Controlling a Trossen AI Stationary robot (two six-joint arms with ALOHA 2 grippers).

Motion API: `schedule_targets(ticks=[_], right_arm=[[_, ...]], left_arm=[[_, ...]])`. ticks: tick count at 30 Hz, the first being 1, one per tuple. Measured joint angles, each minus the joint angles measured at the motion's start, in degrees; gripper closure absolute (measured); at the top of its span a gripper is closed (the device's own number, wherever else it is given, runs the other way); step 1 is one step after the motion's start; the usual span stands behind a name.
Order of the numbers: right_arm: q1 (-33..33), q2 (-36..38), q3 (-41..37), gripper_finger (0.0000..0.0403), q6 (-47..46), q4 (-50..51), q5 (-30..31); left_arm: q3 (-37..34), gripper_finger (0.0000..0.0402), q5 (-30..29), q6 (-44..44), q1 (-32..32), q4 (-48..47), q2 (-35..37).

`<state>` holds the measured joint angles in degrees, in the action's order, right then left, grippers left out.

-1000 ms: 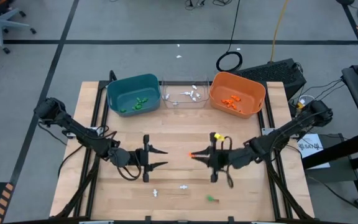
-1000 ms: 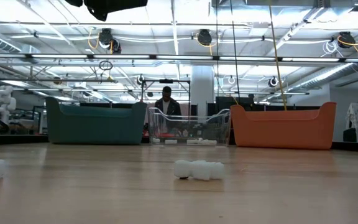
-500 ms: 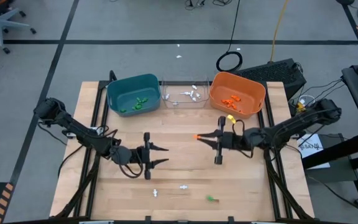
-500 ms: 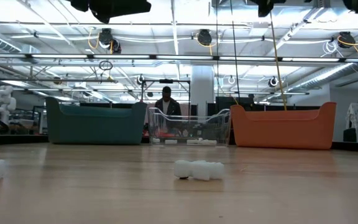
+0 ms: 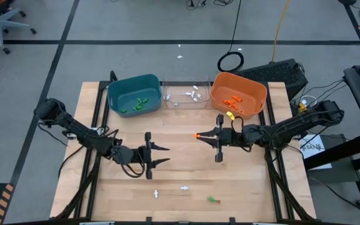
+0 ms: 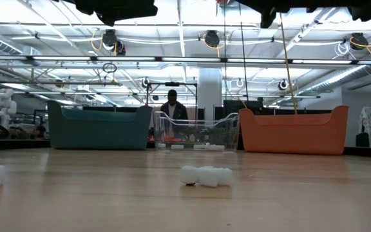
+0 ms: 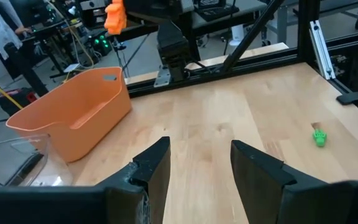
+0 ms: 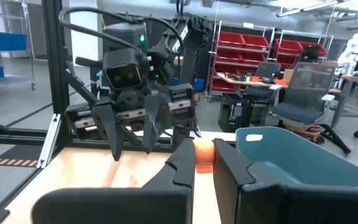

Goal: Sort Halloween decoration
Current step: Put the orange skeleton toy into the orange bin

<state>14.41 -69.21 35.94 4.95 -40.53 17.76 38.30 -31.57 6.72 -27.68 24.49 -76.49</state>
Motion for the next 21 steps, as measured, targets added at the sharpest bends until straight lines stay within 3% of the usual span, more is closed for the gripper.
schedule_targets(ticks=[21], right_arm=[[0.0,0.0,0.0,0.0389,0.7,0.4,0.1]], left_arm=[[0.0,0.0235,0.1,-0.3,0.0,0.0,0.0]])
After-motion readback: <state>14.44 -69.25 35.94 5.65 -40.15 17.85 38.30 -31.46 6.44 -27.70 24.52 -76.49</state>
